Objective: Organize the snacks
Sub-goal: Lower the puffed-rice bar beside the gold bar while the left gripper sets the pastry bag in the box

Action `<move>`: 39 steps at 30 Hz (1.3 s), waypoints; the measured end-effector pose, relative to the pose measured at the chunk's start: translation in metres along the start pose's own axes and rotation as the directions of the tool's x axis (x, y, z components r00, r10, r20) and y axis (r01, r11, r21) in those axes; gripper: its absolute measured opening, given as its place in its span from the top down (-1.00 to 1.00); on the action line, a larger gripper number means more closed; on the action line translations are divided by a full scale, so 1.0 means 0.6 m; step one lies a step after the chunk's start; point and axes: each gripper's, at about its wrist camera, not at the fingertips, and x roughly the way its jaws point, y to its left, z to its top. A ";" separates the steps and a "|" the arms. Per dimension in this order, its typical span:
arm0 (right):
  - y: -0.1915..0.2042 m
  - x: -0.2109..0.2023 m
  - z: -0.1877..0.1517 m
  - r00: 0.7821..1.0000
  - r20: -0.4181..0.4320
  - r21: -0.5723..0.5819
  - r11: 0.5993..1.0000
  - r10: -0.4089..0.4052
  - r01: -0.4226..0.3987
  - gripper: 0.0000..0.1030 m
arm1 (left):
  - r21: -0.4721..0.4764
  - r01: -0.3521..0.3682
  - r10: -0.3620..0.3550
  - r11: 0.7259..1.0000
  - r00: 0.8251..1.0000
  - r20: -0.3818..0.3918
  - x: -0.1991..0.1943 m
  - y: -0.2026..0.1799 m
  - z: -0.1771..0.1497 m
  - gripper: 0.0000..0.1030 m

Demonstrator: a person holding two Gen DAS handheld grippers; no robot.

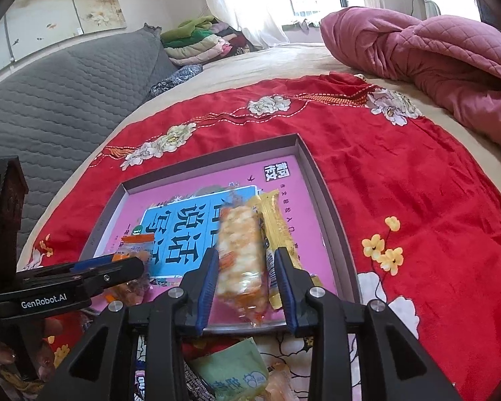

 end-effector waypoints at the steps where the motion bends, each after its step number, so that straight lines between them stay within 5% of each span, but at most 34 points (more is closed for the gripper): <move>1: -0.001 -0.003 0.001 1.000 0.004 0.001 1.000 0.002 -0.002 0.34 | -0.001 0.000 0.000 1.000 1.000 0.001 -0.002 0.001 0.001 -0.11; 39: -0.013 -0.106 0.016 0.996 0.090 -0.022 1.000 0.011 -0.009 0.13 | 0.017 0.026 -0.028 0.999 0.994 0.105 -0.124 -0.012 -0.001 -0.21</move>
